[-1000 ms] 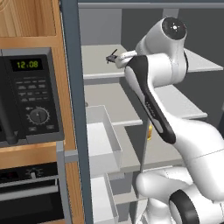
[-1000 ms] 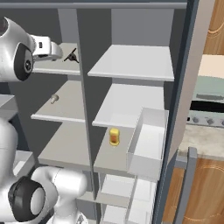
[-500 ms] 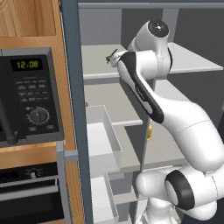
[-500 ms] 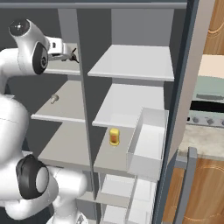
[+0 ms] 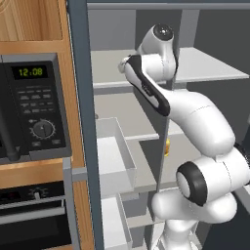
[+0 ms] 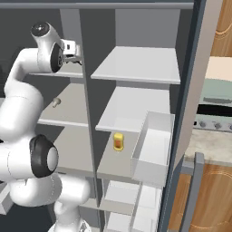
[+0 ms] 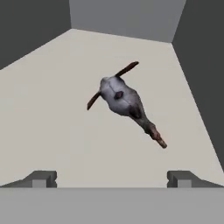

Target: Pick up the frozen fish from the freezer, place it on any shelf in the fridge, and close the fridge and freezer doors when done.

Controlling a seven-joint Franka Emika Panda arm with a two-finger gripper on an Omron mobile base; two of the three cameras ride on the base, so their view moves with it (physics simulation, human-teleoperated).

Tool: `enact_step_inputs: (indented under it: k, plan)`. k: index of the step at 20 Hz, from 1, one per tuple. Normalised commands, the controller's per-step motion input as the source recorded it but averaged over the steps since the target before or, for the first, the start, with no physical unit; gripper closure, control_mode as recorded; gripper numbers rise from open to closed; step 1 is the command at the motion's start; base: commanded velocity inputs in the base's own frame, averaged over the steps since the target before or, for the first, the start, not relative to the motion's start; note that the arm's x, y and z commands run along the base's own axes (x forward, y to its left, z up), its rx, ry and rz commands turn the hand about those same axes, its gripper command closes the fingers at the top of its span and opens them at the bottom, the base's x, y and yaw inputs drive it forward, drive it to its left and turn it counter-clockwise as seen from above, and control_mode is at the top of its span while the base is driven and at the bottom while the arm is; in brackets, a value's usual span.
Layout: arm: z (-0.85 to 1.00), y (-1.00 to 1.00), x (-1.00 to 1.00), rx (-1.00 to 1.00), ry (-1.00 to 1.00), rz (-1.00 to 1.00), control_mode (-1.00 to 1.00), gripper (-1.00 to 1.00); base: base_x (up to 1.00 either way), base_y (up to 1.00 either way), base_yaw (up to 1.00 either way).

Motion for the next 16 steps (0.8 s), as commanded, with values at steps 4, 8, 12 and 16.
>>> enact_step_inputs:
  k: [4,8,12,16]
  plan:
    - [-0.11,0.0,0.53,0.0,0.04,0.0,-1.0,-1.0,0.0,0.0,0.0]
    - [-0.19,0.0,0.52,0.0,0.02,0.0,-1.0,-1.0,0.0,0.0,0.0]
    - [-0.14,0.0,0.53,0.0,0.0,0.0,-1.0,-1.0,0.0,0.0,0.0]
    - [-0.23,0.0,0.42,0.0,0.0,0.0,-1.0,-1.0,0.0,0.0,0.0]
